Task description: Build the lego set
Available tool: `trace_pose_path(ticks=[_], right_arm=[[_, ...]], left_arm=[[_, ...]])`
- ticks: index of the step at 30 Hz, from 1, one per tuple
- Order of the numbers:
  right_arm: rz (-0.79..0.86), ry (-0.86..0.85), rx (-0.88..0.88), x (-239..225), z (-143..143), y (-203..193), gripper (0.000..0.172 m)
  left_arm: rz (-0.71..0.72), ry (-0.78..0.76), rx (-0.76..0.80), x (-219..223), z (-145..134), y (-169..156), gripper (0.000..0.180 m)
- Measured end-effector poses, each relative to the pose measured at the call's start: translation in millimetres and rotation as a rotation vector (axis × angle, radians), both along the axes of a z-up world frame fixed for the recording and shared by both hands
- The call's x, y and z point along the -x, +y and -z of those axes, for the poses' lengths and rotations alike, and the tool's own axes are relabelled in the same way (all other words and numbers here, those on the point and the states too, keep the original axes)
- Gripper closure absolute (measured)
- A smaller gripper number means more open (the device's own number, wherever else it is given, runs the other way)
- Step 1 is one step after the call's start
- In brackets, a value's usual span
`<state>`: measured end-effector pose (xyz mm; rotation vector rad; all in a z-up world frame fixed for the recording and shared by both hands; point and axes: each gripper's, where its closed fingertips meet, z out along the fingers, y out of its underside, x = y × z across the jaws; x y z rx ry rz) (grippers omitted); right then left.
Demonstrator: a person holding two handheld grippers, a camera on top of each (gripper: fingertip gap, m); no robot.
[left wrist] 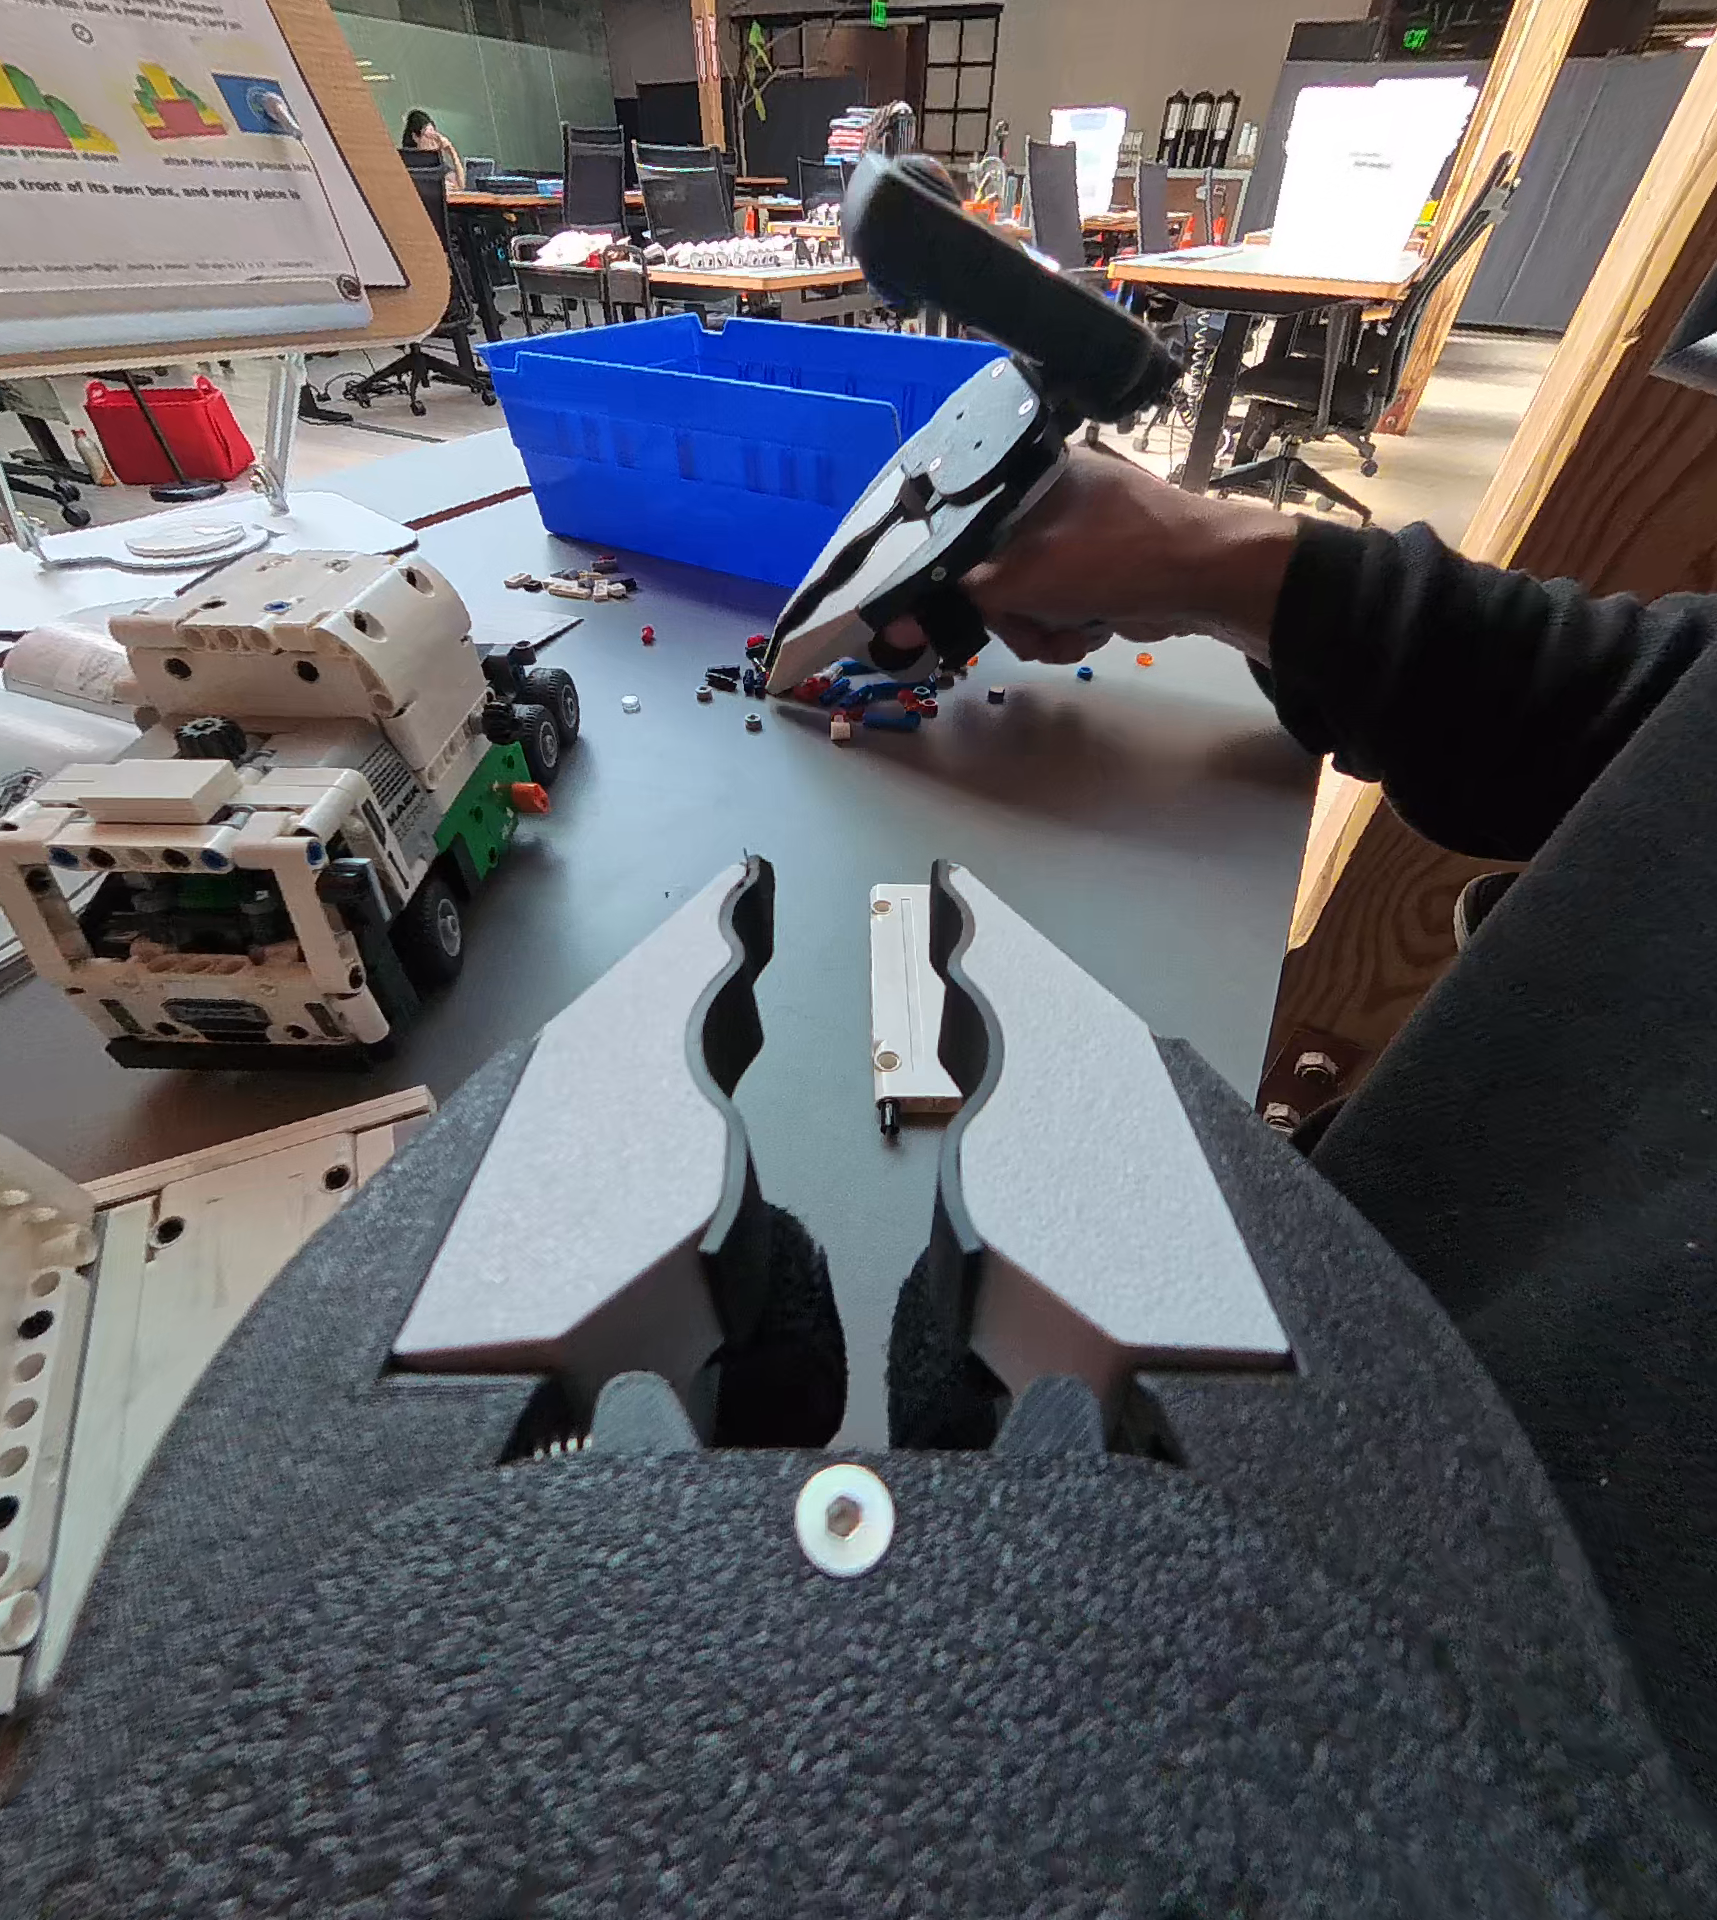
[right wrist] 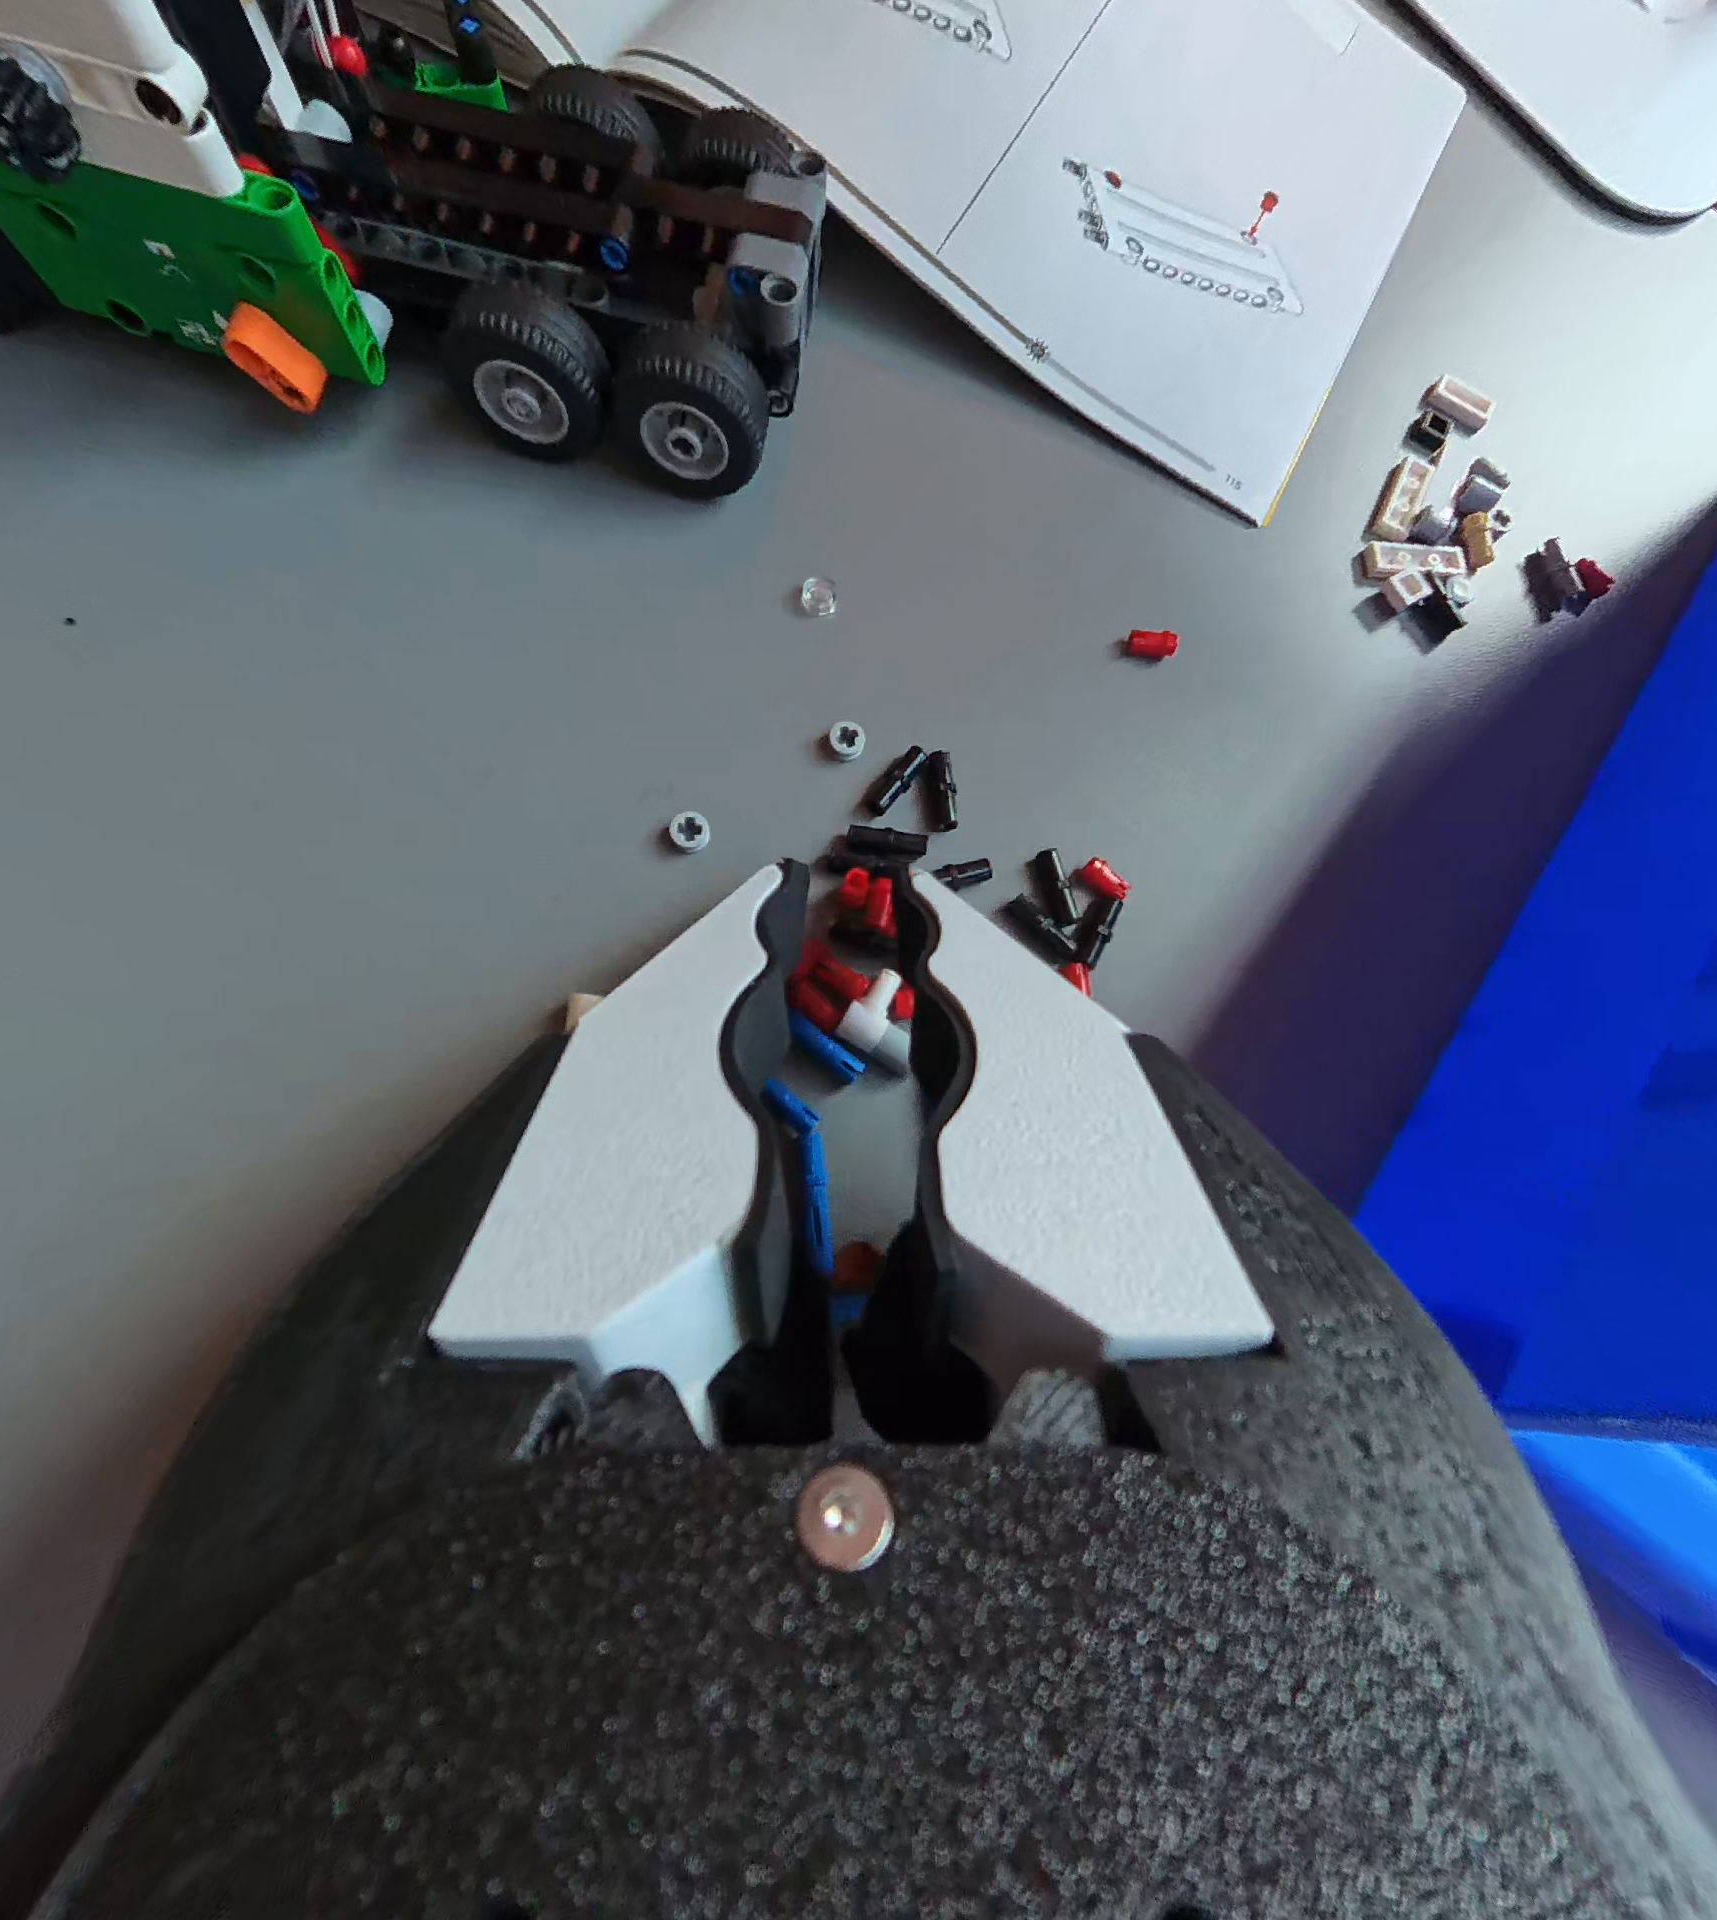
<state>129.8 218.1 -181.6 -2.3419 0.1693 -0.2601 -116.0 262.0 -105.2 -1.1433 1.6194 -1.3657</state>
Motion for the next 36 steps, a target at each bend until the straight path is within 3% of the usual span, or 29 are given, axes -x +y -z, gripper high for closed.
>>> trace_pose_path(ticks=[3,8,11,13,15,18,23,26,28,30,32,36], right_arm=[[-0.006,-0.017,-0.001,0,2,3,0.168],[-0.056,-0.036,-0.042,14,-14,1,0.168],[-0.219,0.058,-0.079,61,-24,1,0.168],[-0.421,0.172,-0.077,114,-24,-6,0.168],[-0.547,0.167,-0.023,150,-15,-17,0.168],[-0.560,0.070,0.086,159,4,-25,0.168],[-0.522,0.097,0.061,158,4,-21,0.168],[-0.508,0.089,0.037,153,1,-18,0.160],[-0.460,0.071,-0.065,137,-21,-7,0.161],[-0.229,-0.011,-0.181,78,-46,13,0.161],[0.037,-0.058,-0.191,9,-55,25,0.157],[0.200,0.022,-0.094,-60,-32,48,0.141]], left_arm=[[-0.002,-0.002,0.003,0,0,1,0.152],[-0.003,-0.002,0.006,0,-1,1,0.152],[-0.002,0.002,0.010,0,0,1,0.152],[-0.003,-0.001,0.011,0,-1,1,0.152],[-0.003,0.002,0.013,0,0,1,0.152],[-0.001,0.003,0.013,0,0,1,0.152],[-0.002,-0.009,0.006,1,-2,1,0.152],[-0.004,-0.021,0.004,2,-3,1,0.152],[-0.003,-0.023,0.004,2,-3,1,0.152],[-0.001,-0.025,0.003,2,-3,0,0.152],[0.002,-0.029,-0.002,3,-4,0,0.152],[0.000,-0.056,-0.008,5,-7,-1,0.153]])
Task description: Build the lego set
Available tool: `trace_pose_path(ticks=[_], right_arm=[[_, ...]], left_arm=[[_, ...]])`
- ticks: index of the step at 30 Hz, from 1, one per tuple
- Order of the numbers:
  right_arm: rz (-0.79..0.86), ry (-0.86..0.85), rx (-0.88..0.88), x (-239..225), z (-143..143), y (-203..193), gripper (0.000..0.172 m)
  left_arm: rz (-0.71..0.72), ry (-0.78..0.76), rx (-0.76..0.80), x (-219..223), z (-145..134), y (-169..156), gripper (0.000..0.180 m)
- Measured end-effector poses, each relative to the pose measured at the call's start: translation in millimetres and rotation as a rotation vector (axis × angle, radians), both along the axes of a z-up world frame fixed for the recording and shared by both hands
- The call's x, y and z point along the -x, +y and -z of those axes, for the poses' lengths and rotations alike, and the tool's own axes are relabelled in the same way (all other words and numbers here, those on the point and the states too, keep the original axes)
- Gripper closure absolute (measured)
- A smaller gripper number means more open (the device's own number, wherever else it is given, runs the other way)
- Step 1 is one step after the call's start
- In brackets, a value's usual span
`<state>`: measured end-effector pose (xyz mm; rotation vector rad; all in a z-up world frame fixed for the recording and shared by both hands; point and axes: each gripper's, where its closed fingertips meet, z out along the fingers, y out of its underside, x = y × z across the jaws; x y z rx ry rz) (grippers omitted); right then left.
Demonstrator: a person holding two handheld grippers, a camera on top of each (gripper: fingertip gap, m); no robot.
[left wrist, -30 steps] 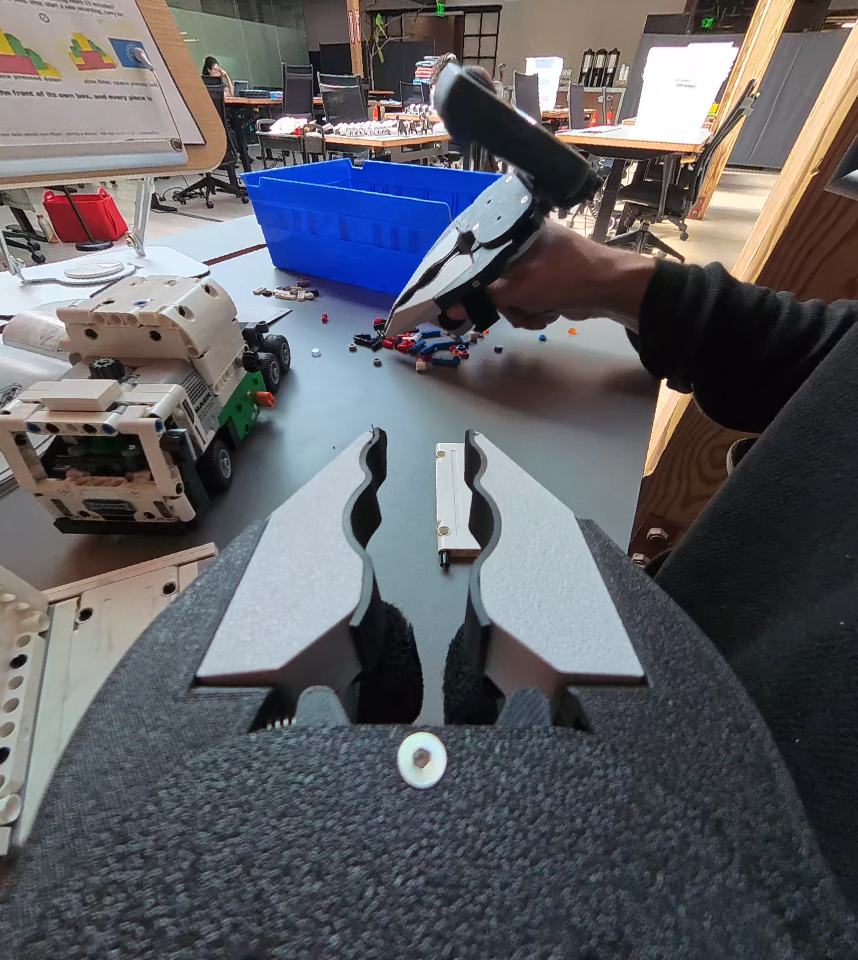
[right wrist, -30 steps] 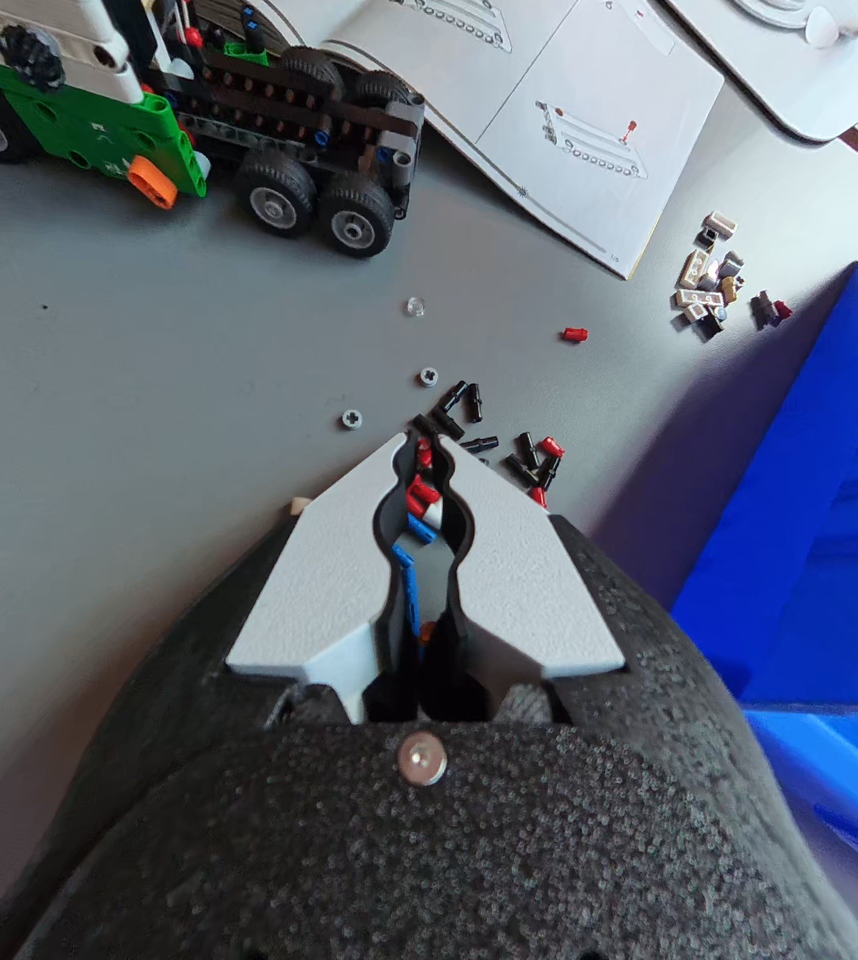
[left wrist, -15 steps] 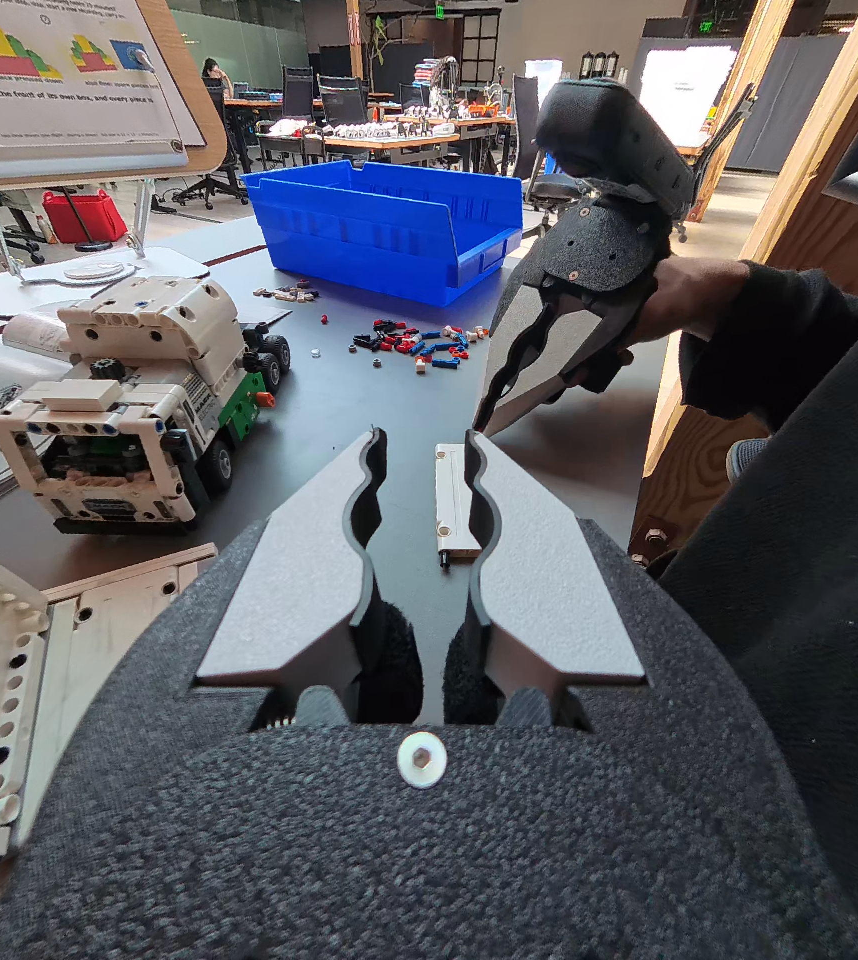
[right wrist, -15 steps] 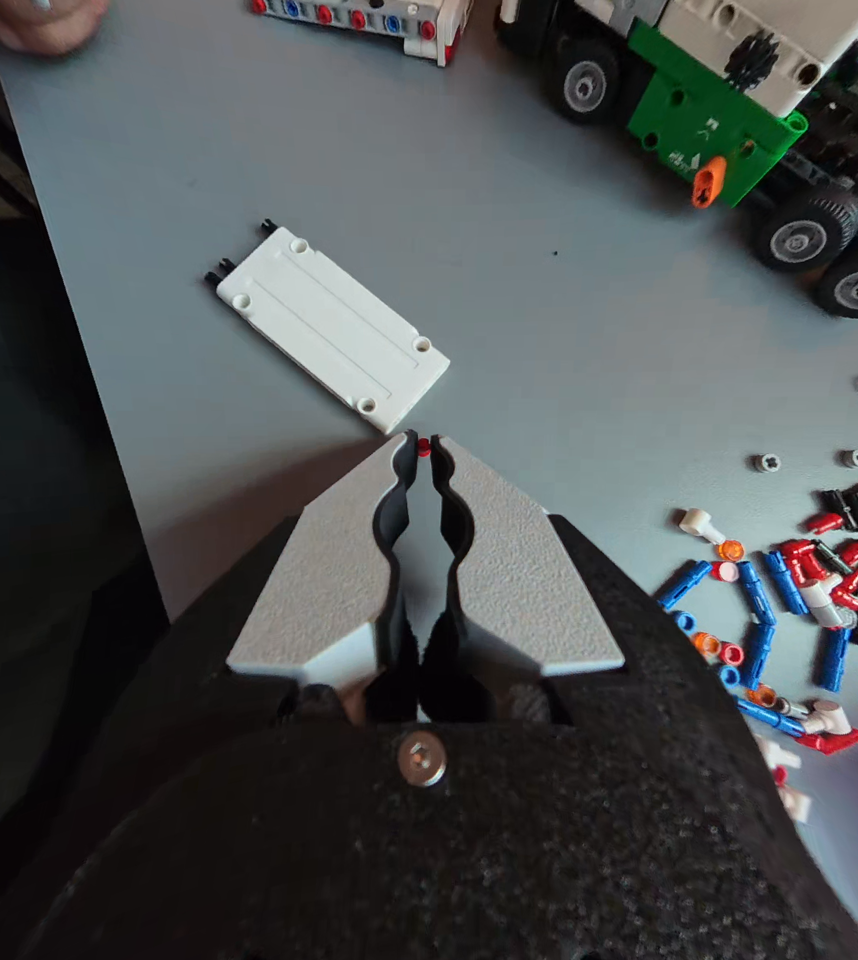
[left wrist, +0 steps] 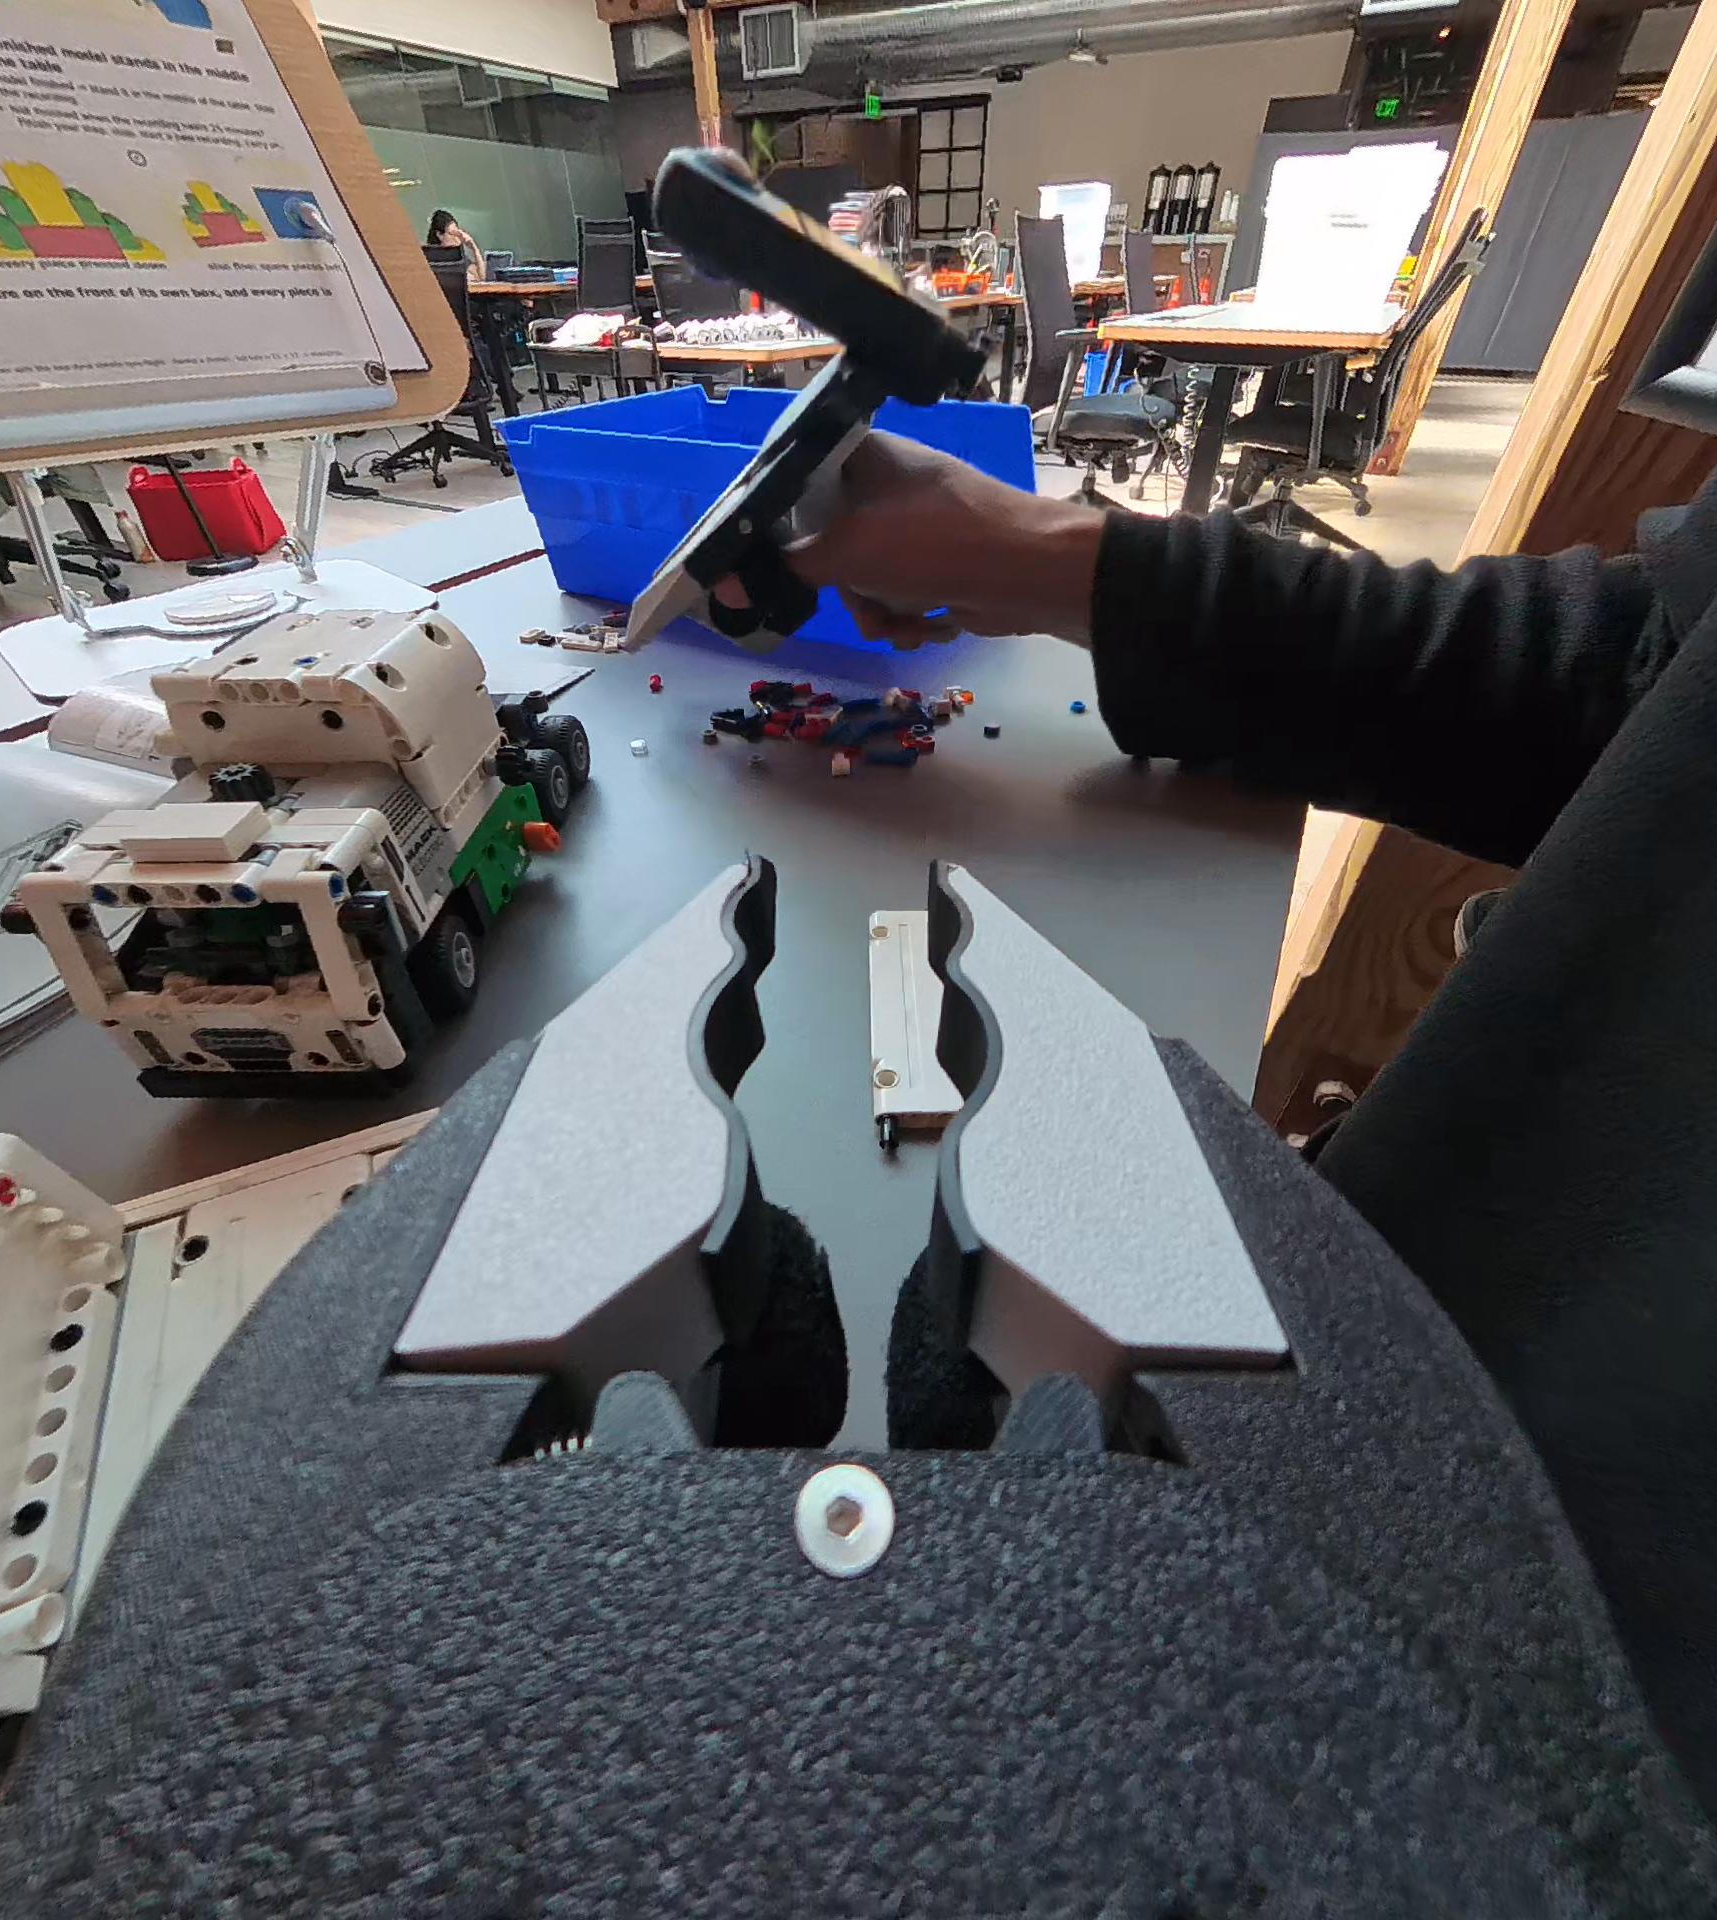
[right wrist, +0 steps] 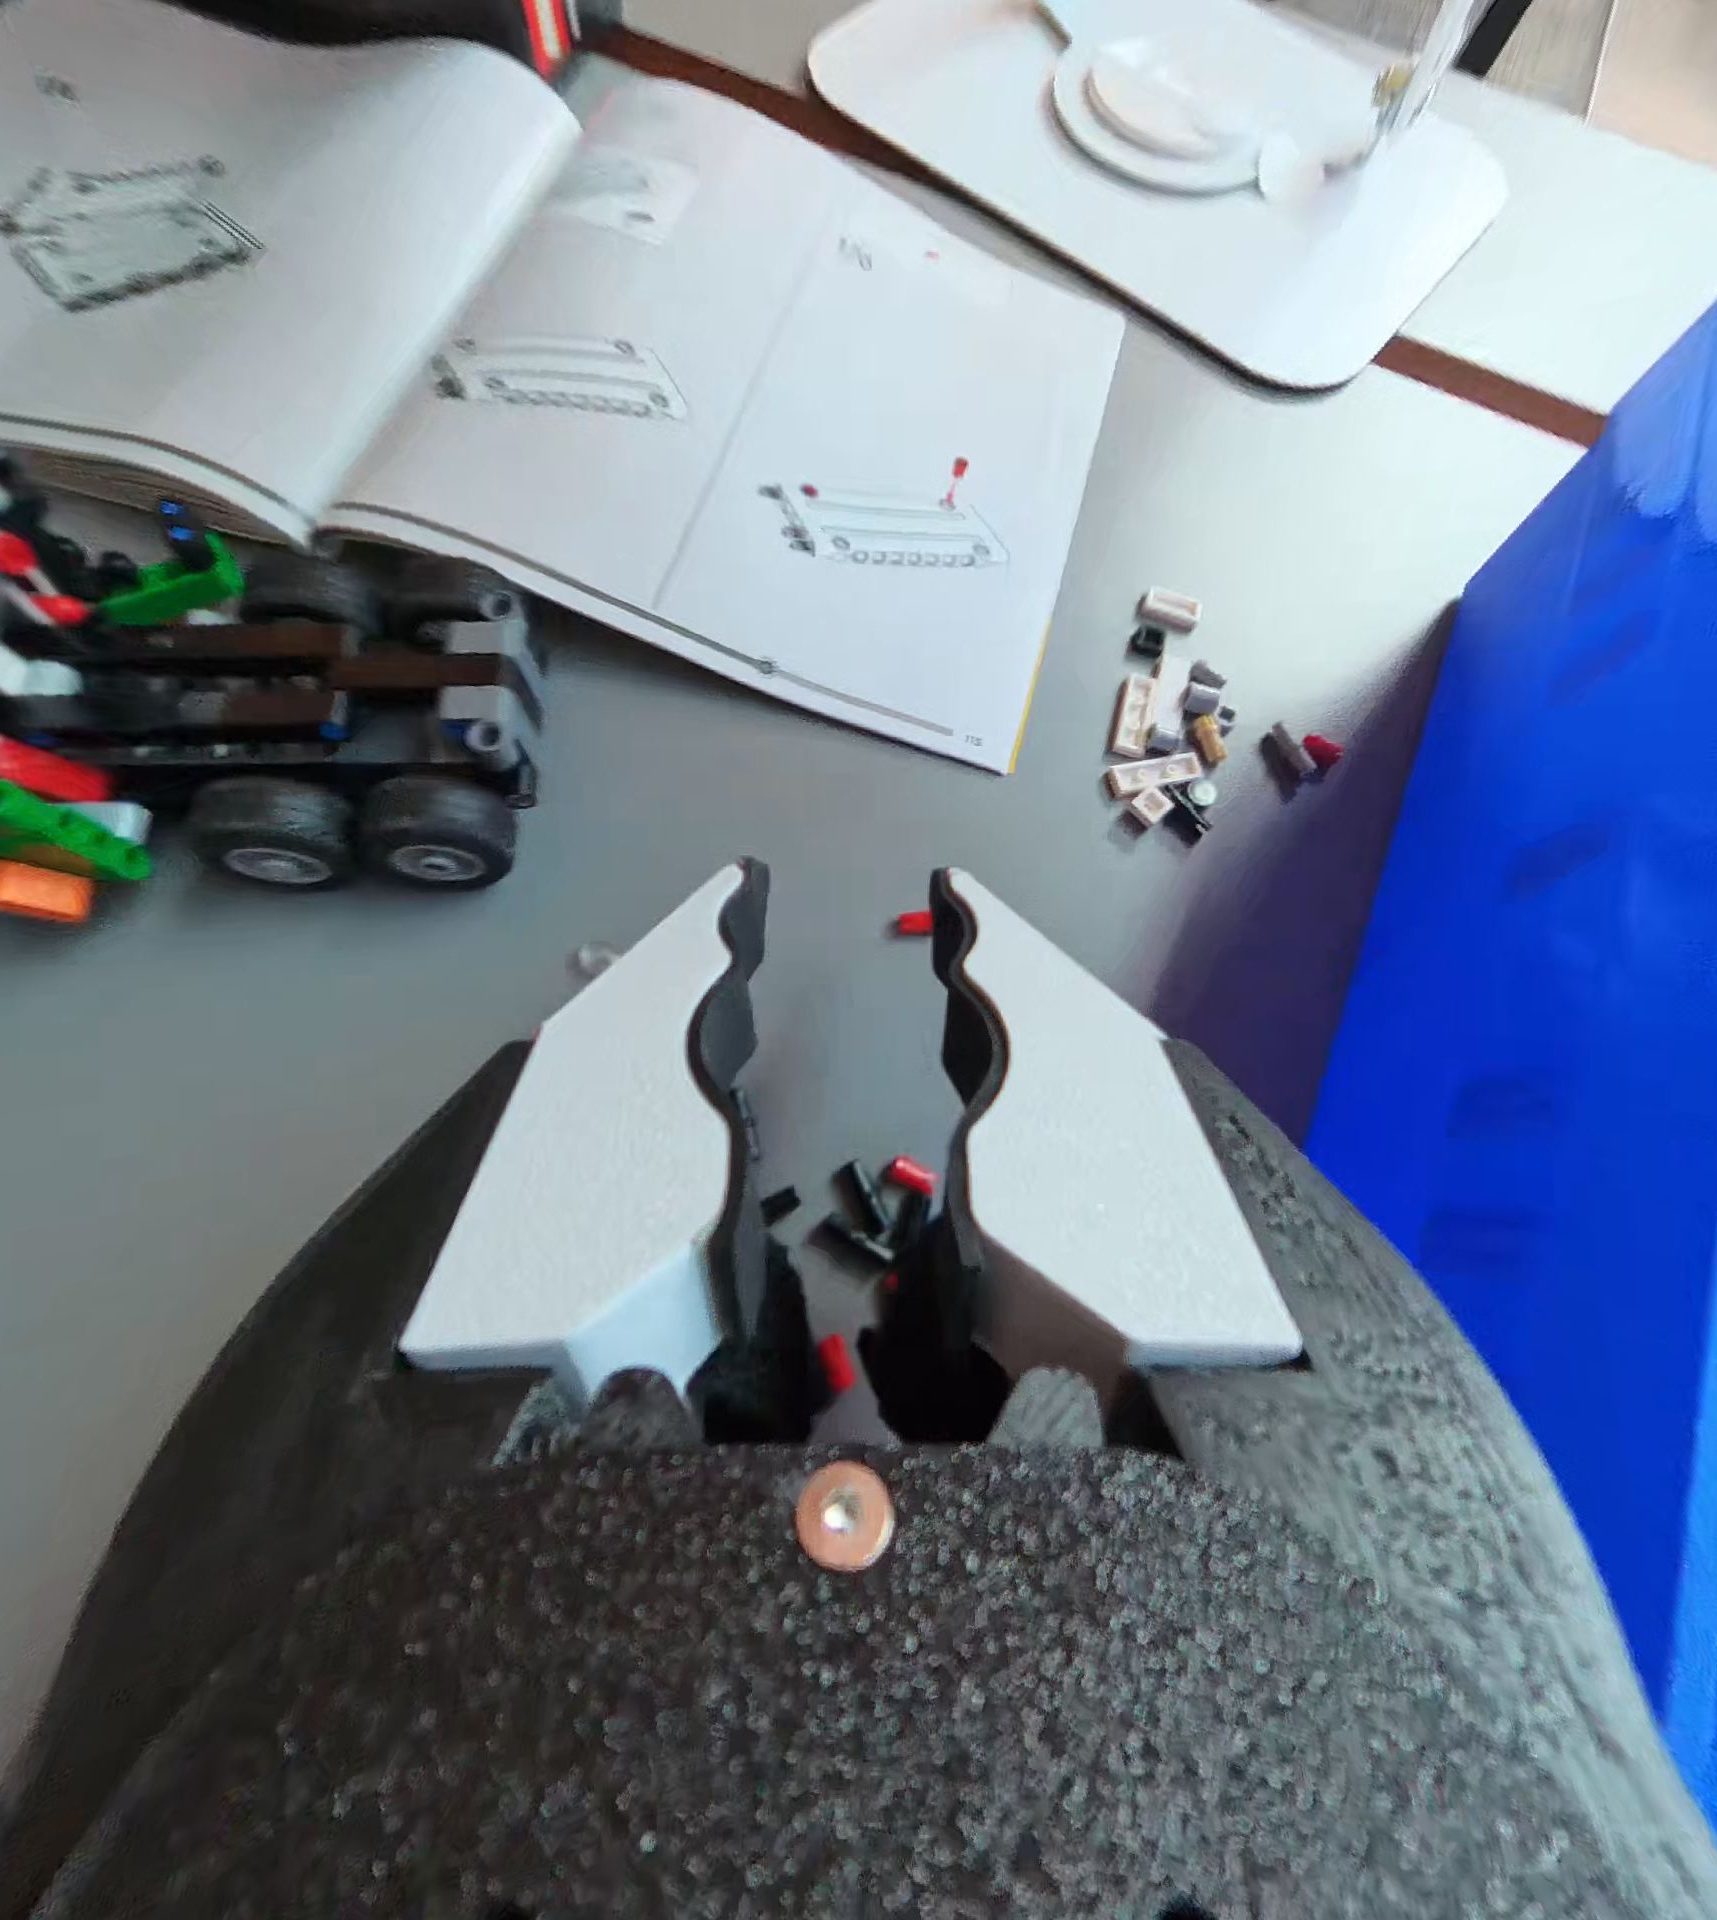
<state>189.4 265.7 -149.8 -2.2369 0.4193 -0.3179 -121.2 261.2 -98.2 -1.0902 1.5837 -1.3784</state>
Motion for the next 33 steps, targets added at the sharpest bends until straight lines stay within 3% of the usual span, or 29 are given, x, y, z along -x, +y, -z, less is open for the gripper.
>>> trace_pose_path(ticks=[7,16,23,27,30,33], right_arm=[[0.027,0.058,0.137,-16,38,-2,0.143],[0.027,0.074,0.083,-15,39,0,0.164],[-0.033,0.044,0.064,-6,33,3,0.164],[-0.141,0.010,-0.012,30,5,4,0.164],[-0.284,0.000,-0.069,83,-15,-1,0.164],[-0.448,0.016,-0.020,142,-8,-20,0.164]], left_arm=[[0.012,-0.012,0.027,2,-3,1,0.154],[0.021,0.005,0.053,1,-2,2,0.154],[0.020,0.021,0.064,-1,-1,3,0.154],[0.015,0.026,0.063,-2,0,3,0.154],[0.010,0.030,0.066,-2,1,4,0.154],[0.008,0.037,0.067,-3,1,5,0.154]])
